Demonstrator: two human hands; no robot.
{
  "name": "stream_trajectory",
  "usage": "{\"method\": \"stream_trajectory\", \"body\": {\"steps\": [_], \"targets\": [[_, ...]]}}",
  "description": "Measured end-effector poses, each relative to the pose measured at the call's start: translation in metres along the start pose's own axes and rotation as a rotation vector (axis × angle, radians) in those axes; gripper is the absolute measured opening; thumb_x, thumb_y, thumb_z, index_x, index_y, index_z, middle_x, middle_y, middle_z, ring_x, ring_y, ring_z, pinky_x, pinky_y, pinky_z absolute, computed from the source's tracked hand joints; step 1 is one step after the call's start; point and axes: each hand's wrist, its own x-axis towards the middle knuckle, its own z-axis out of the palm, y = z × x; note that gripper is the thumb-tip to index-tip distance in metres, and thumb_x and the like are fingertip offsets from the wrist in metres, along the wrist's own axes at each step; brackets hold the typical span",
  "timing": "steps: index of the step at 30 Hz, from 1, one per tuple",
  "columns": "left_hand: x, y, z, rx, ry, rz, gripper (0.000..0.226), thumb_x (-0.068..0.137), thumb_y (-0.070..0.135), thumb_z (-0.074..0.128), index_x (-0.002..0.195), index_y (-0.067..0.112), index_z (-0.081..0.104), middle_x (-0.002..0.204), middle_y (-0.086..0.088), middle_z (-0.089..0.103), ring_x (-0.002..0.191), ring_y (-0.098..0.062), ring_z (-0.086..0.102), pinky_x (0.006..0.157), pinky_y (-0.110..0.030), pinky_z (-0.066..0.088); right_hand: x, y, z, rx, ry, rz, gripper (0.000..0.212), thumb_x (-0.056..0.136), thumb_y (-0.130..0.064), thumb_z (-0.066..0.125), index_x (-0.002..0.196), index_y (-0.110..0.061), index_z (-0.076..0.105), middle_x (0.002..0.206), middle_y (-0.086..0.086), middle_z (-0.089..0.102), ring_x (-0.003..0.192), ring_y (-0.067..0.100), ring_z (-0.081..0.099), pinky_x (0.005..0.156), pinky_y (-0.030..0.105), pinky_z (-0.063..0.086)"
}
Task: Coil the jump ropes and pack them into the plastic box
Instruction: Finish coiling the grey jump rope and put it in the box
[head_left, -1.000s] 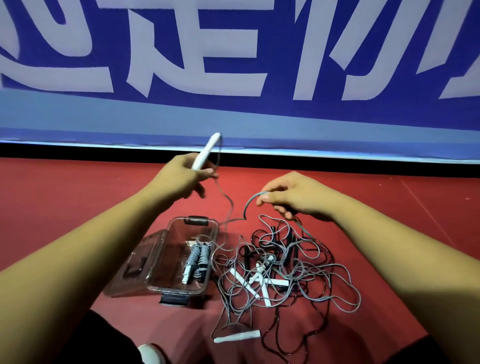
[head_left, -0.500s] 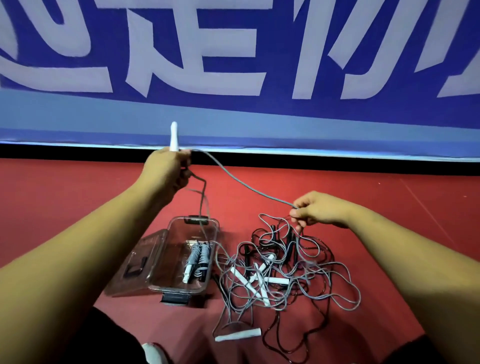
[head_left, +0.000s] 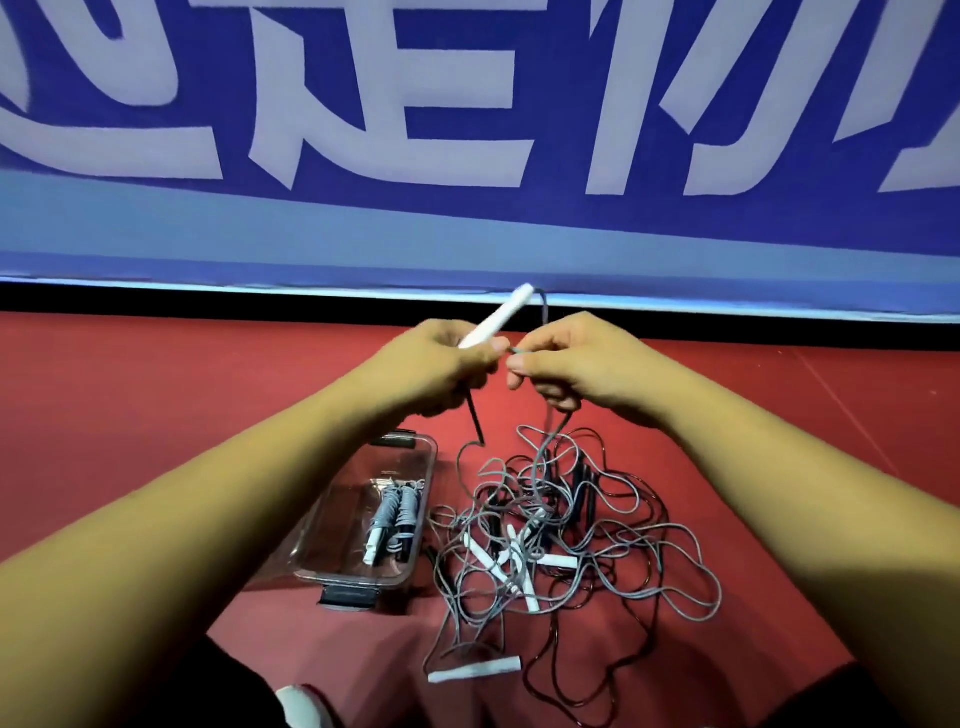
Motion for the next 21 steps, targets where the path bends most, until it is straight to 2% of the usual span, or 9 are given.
{"method": "stream_trajectory", "body": {"steps": [2,6,8,10,12,14,16,18,21], "targets": [[0.004,-0.001,-0.005,-0.117,0.153,0.010,0.028,0.100,0.021,0.054,0.074,0.017,0.048,0.047,0.007,0.040,0.033,-0.006,0.027,0.035,-0.012,0.017,-0.001,0.016,-0.011,-0.030,-0.032,0.040,0.022,0.097,-0.010,0.055,0.079,0.000,0.064,0.054,0.009,0.045,0.050,0.020,0.049,0.051,0.026,0.044],[0.012,-0.006,-0.034,-0.496,0.397,0.098,0.030,0.101,0.019,0.051,0.074,0.022,0.039,0.051,0.006,0.033,0.036,-0.006,0.022,0.037,-0.011,0.016,-0.008,0.067,-0.024,-0.100,-0.159,0.307,0.025,0.100,-0.004,0.047,0.078,-0.003,0.060,0.060,0.008,0.056,0.075,0.030,0.065,0.067,0.028,0.051],[0.016,-0.015,-0.048,-0.493,0.463,0.074,0.029,0.101,0.021,0.051,0.073,0.021,0.041,0.054,0.003,0.037,0.036,-0.007,0.024,0.037,-0.012,0.017,-0.013,0.084,-0.025,-0.091,-0.183,0.380,0.026,0.100,-0.005,0.045,0.080,-0.003,0.060,0.062,0.009,0.060,0.079,0.031,0.066,0.075,0.033,0.051],[0.018,-0.028,-0.057,-0.220,0.489,-0.014,0.027,0.100,0.023,0.053,0.074,0.016,0.048,0.062,-0.004,0.051,0.036,-0.010,0.031,0.036,-0.014,0.021,-0.011,0.085,-0.023,-0.079,-0.136,0.359,0.025,0.101,-0.008,0.046,0.083,-0.002,0.062,0.058,0.007,0.057,0.060,0.023,0.061,0.069,0.036,0.051],[0.018,-0.037,-0.061,0.187,0.476,-0.103,0.021,0.099,0.023,0.054,0.082,0.012,0.055,0.074,-0.005,0.068,0.038,-0.016,0.043,0.037,-0.018,0.028,-0.007,0.066,-0.017,-0.158,-0.092,0.269,0.023,0.100,-0.011,0.049,0.088,-0.002,0.067,0.053,0.002,0.051,0.046,0.011,0.049,0.057,0.029,0.046],[0.017,-0.038,-0.062,0.524,0.493,-0.101,0.019,0.099,0.025,0.055,0.088,0.010,0.058,0.070,-0.003,0.070,0.042,-0.018,0.056,0.042,-0.023,0.031,-0.006,0.040,-0.009,-0.209,-0.096,0.193,0.024,0.100,-0.015,0.050,0.093,-0.003,0.069,0.052,-0.001,0.047,0.045,0.011,0.042,0.050,0.023,0.039],[0.016,-0.032,-0.057,0.658,0.543,-0.024,0.020,0.098,0.027,0.056,0.090,0.010,0.059,0.059,-0.003,0.064,0.046,-0.016,0.062,0.047,-0.026,0.033,-0.008,0.017,-0.001,-0.235,-0.139,0.130,0.024,0.100,-0.020,0.051,0.094,-0.007,0.071,0.049,-0.004,0.047,0.046,0.014,0.039,0.048,0.024,0.034],[0.013,-0.021,-0.046,0.545,0.480,0.081,0.015,0.096,0.029,0.059,0.095,0.014,0.064,0.053,-0.001,0.061,0.043,-0.013,0.058,0.046,-0.025,0.035,-0.010,0.002,0.005,-0.246,-0.147,0.084,0.025,0.100,-0.021,0.052,0.092,-0.008,0.071,0.050,-0.004,0.048,0.045,0.014,0.038,0.046,0.023,0.032],[0.000,-0.005,-0.024,0.185,0.089,0.092,0.020,0.096,0.029,0.061,0.102,0.011,0.069,0.053,-0.008,0.055,0.039,-0.014,0.042,0.040,-0.020,0.027,-0.010,-0.011,0.009,-0.221,-0.074,0.027,0.026,0.099,-0.021,0.052,0.090,-0.005,0.071,0.055,0.000,0.051,0.043,0.012,0.042,0.045,0.021,0.036]]}}
